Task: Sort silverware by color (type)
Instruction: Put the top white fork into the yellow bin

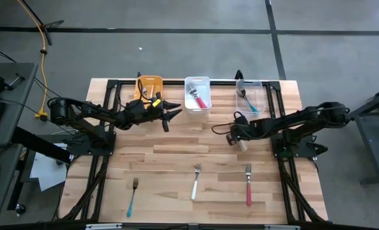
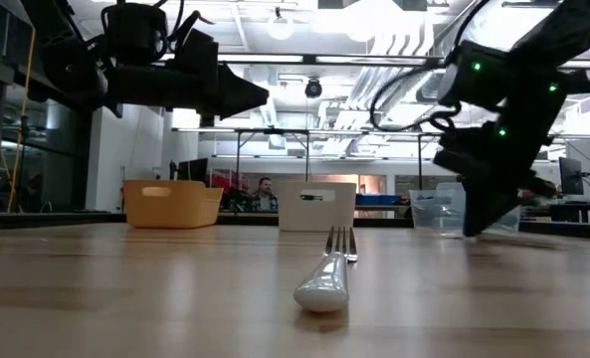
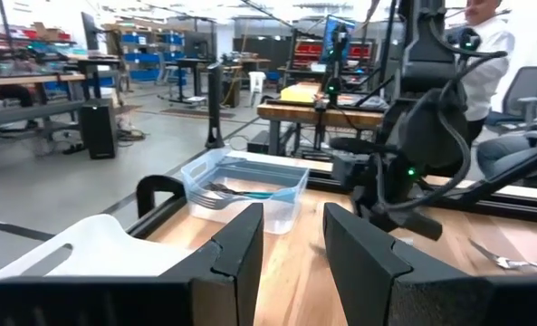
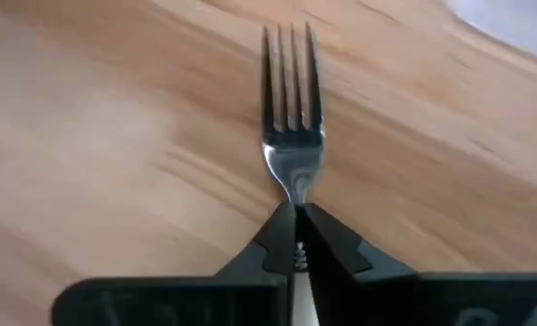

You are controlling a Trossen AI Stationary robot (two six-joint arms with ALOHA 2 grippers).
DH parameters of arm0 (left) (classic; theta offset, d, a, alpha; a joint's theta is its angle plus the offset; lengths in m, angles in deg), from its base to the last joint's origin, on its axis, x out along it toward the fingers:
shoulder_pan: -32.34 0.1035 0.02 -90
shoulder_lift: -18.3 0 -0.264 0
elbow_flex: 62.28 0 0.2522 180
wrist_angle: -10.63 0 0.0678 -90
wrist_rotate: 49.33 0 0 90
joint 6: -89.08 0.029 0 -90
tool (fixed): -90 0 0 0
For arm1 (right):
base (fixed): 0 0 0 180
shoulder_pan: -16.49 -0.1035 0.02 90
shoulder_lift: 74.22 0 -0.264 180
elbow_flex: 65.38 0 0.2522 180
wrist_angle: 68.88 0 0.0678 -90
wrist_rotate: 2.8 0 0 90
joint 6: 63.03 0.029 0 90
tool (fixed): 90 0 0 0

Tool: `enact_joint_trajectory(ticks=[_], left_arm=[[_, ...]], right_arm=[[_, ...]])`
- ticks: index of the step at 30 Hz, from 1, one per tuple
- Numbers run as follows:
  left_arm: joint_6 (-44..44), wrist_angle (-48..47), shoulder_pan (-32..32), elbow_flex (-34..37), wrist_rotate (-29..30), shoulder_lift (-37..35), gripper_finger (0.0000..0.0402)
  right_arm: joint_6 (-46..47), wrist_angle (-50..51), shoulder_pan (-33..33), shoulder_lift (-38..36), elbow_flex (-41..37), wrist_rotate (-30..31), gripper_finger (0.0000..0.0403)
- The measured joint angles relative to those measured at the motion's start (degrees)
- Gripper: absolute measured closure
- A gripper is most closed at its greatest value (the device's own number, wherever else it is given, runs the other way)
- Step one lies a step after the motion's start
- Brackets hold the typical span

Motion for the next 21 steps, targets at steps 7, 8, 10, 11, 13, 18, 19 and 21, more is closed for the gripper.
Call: enact_joint_trajectory(ticks=[7, 8, 10, 11, 13, 18, 19, 21], left_arm=[[0.0, -0.5, 0.0, 0.0, -0.2, 0.0, 0.0291], [0.1, -0.5, 0.0, 0.0, -0.2, 0.0, 0.0291], [0.1, -0.6, 0.0, 0.0, -0.5, 0.0, 0.0291], [0.1, -0.7, 0.0, 0.0, -0.9, 0.0, 0.0291], [0.1, -0.7, 0.0, 0.0, -1.7, 0.0, 0.0291], [0.1, -0.8, 0.0, 0.0, -1.8, 0.0, 0.0291], [0.1, -0.8, 0.0, 0.0, -1.8, 0.0, 0.0291], [0.1, -0.9, 0.0, 0.0, -1.8, 0.0, 0.0291]], right_arm=[[-9.5, -12.0, -2.2, -2.6, -0.2, 4.1, 0.0403], [-10.6, -13.5, -2.4, -2.8, -0.2, 4.5, 0.0402], [-12.3, -16.7, -2.4, -3.3, -0.2, 4.8, 0.0402], [-13.1, -18.3, -2.4, -3.2, -0.1, 5.1, 0.0403], [-14.7, -19.8, -2.4, -3.2, -0.1, 5.3, 0.0402], [-16.6, -18.8, -2.4, -3.2, -0.1, 2.6, 0.0402], [-16.7, -18.2, -2.4, -3.2, -0.1, 2.4, 0.04], [-17.3, -16.7, -2.4, -3.2, -0.1, 1.3, 0.0391]])
